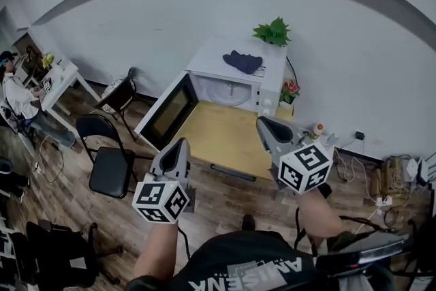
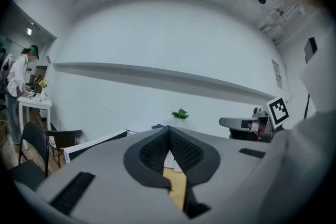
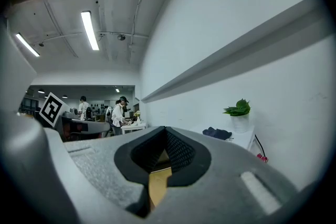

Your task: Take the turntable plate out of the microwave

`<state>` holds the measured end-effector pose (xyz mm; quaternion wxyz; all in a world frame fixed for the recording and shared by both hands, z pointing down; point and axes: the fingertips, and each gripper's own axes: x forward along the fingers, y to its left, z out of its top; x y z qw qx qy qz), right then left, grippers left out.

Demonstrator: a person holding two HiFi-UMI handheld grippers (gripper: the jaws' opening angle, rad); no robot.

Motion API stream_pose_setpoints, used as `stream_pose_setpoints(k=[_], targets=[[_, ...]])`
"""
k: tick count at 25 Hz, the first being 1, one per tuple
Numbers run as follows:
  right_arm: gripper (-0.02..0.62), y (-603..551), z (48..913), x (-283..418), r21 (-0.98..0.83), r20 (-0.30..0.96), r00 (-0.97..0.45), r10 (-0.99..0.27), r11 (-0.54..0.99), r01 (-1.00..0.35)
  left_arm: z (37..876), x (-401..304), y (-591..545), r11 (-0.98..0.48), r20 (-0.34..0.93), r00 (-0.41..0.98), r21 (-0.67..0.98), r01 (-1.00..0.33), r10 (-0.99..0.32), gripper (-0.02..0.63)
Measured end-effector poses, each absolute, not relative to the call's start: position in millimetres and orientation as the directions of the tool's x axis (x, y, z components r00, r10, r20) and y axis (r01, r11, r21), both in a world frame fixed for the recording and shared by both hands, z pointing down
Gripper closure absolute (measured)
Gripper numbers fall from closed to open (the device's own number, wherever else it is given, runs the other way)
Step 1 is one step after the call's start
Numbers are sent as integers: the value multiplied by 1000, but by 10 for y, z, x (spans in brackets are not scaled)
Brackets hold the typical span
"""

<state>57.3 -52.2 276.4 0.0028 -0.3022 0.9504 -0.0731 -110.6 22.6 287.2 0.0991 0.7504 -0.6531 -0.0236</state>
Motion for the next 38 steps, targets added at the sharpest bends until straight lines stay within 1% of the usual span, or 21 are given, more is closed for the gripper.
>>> stream_pose_setpoints(k=[6,11,15,19,24,29,35,38], targets=[[589,-931,2845,709,-137,44,-823,-566,813,-566,2933,-988,-207,-126,89,147,210,-969,-985,604],[589,-1184,2887,784,-133,36,-823,-567,814,-566,2953,-903,-458,-128,91,149,203,-971,-985,604],[589,-1292,2917,796,-153,25,-821,-570,810,-567,3033,-918,-584,-122,121,148,198,-972,-982,604],[589,-1420,2943,775,-143,29,-813,-581,803,-579,3064,-966,-771,-139,122,166,202,-969,-979,604],[580,-1562,3018,627,-133,30,-792,-610,783,-608,3181,-1102,-1067,-186,130,217,214,-959,-968,604],[575,-1804,3035,410,-122,39,-742,-669,734,-668,3192,-1357,-1454,-257,113,286,216,-942,-952,604],[569,-2072,3129,51,-126,77,-685,-725,674,-728,3212,-1738,-1929,-331,123,358,197,-923,-925,604],[565,-2216,3226,-74,-154,97,-657,-747,641,-752,3289,-1897,-2123,-349,126,381,216,-912,-916,604]])
